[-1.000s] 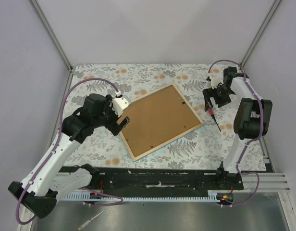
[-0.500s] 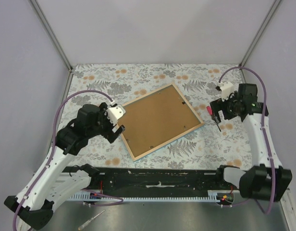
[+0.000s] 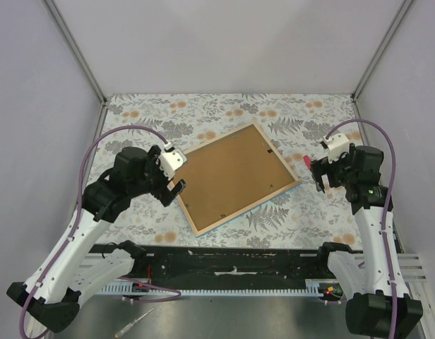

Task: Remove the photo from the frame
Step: Turn over the photo frame at the center of the board.

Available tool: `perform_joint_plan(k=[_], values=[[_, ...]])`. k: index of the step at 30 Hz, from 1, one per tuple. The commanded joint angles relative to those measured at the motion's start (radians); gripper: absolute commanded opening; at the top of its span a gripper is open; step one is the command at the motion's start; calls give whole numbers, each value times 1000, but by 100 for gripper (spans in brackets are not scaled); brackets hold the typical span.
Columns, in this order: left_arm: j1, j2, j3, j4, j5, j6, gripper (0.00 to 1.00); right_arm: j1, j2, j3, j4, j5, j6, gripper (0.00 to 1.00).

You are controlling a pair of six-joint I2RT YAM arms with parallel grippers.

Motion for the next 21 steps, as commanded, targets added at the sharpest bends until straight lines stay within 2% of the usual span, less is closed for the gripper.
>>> perform_joint_plan(k=[1, 9, 21], values=[[10, -12, -34, 46, 16, -3, 100, -3, -7, -40, 124, 9, 36, 98], [49, -70, -94, 77, 56, -1, 100, -1, -41, -100, 185, 48, 30, 98], [86, -86, -83, 58, 121, -3, 100, -1, -39, -112, 196, 57, 42, 98]])
